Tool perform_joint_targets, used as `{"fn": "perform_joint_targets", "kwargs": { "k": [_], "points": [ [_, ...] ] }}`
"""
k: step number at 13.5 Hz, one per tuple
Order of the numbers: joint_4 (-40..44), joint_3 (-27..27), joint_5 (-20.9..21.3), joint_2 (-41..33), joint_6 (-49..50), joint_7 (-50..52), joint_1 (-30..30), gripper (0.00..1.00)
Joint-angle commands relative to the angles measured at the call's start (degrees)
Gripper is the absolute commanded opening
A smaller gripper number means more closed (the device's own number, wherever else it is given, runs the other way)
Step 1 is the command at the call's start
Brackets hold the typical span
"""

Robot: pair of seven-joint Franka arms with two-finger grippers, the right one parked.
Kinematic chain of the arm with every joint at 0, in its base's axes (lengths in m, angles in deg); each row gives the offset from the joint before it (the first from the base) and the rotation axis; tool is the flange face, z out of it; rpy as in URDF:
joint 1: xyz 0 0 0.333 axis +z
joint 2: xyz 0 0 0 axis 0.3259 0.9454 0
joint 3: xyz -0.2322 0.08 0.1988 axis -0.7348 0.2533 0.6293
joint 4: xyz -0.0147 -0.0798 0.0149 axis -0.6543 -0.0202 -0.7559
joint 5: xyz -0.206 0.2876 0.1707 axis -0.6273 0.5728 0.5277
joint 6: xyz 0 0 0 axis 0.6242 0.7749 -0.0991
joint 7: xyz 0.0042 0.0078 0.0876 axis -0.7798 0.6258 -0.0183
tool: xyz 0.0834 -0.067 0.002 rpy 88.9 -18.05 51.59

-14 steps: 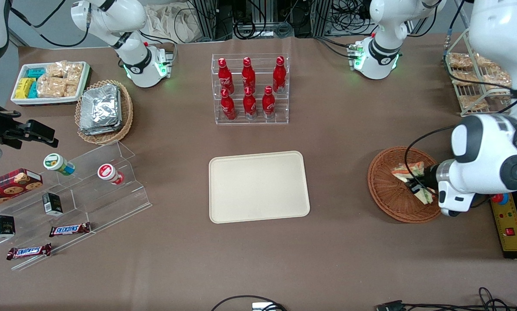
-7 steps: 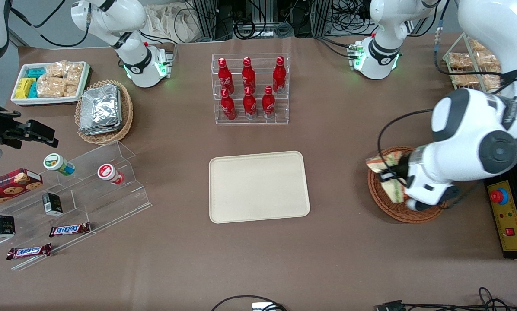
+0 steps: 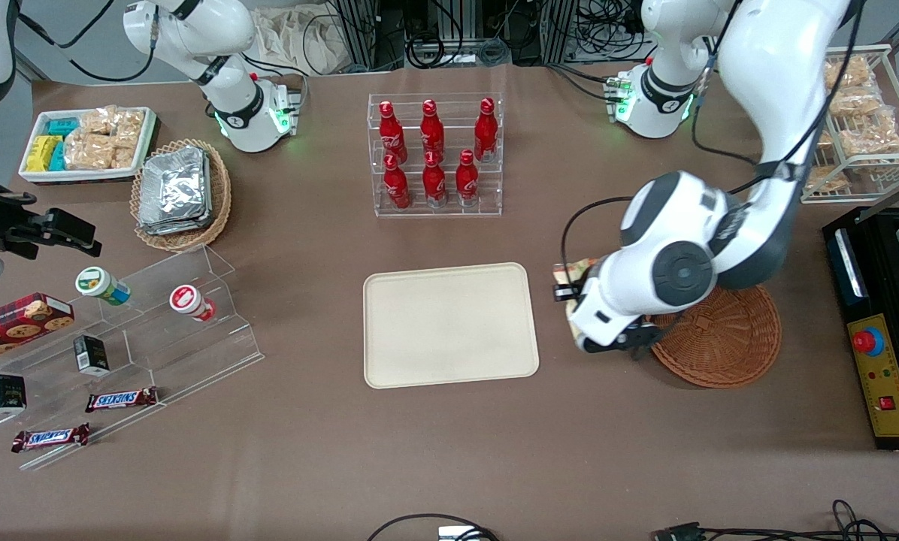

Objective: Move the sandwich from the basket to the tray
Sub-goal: 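Lift the sandwich and carry it over the cream tray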

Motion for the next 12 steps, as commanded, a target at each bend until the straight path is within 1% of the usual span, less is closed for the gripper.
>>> {"fn": "perform_joint_targets", "kwargs": {
  "k": [1,3,6,7,9,12],
  "points": [
    [3.12,-0.09,0.46,4.88,-1.7,2.06,-2.71,0.16],
    [2.95,-0.09,0.46,7.69,-5.12,2.94,-3.68,0.16],
    [2.86,-0.26,0.46,11.47,-8.29,2.77,-3.77,0.2],
    [2.86,-0.18,0.72,12.44,-9.78,2.77,-5.42,0.22],
    [2.94,0.26,1.25,14.45,-11.11,2.85,-7.9,0.22],
    [2.77,0.26,1.42,17.01,-14.44,2.86,-8.08,0.22]
  ]
}}
